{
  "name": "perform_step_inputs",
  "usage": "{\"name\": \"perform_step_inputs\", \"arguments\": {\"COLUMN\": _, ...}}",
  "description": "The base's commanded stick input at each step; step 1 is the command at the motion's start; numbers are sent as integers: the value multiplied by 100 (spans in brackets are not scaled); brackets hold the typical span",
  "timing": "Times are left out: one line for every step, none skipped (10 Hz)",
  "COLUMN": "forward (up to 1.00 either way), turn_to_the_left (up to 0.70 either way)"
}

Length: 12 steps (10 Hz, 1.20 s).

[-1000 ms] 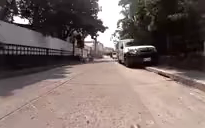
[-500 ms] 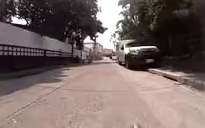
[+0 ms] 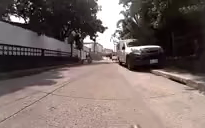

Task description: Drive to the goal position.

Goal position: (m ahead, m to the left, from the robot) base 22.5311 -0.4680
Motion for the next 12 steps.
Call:
{"name": "perform_step_inputs", "arguments": {"forward": 70, "turn_to_the_left": 0}}
{"name": "perform_step_inputs", "arguments": {"forward": 70, "turn_to_the_left": 0}}
{"name": "perform_step_inputs", "arguments": {"forward": 70, "turn_to_the_left": 0}}
{"name": "perform_step_inputs", "arguments": {"forward": 70, "turn_to_the_left": 0}}
{"name": "perform_step_inputs", "arguments": {"forward": 70, "turn_to_the_left": 0}}
{"name": "perform_step_inputs", "arguments": {"forward": 70, "turn_to_the_left": 0}}
{"name": "perform_step_inputs", "arguments": {"forward": 70, "turn_to_the_left": 0}}
{"name": "perform_step_inputs", "arguments": {"forward": 70, "turn_to_the_left": 0}}
{"name": "perform_step_inputs", "arguments": {"forward": 70, "turn_to_the_left": 0}}
{"name": "perform_step_inputs", "arguments": {"forward": 70, "turn_to_the_left": 0}}
{"name": "perform_step_inputs", "arguments": {"forward": 70, "turn_to_the_left": 0}}
{"name": "perform_step_inputs", "arguments": {"forward": 70, "turn_to_the_left": 0}}
